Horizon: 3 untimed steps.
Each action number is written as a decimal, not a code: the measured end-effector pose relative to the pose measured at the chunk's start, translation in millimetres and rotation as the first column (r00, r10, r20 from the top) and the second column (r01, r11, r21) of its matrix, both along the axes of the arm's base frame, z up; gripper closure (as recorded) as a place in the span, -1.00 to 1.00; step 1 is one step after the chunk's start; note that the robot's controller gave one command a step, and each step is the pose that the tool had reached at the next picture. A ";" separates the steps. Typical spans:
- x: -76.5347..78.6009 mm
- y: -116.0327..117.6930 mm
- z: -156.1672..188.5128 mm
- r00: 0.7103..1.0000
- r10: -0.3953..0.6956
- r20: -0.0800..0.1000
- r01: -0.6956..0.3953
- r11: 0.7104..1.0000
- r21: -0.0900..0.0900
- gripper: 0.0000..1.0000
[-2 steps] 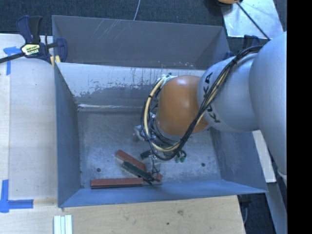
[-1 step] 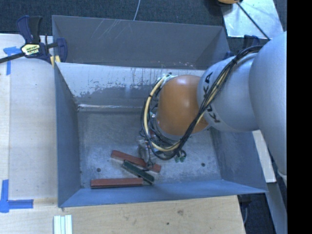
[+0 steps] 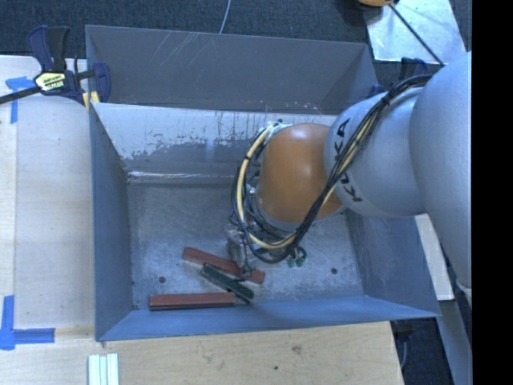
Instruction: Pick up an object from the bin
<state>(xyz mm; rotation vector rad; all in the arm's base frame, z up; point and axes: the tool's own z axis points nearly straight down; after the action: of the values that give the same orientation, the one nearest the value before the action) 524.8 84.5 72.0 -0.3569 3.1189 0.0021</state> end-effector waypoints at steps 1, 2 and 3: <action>-10.0 -32.4 61.6 0.997 -0.075 0.001 0.075 0.997 -0.001 -1.00; -10.3 -32.2 61.4 0.997 -0.075 0.000 0.075 0.997 -0.001 -1.00; -26.2 -6.0 -0.9 0.998 -0.058 -0.002 0.058 0.998 -0.001 1.00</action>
Offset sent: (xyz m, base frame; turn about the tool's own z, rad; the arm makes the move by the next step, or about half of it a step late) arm 0.0000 0.0000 0.0000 0.0000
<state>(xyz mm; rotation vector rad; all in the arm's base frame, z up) 498.6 78.5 71.1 -0.2663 3.1296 0.0013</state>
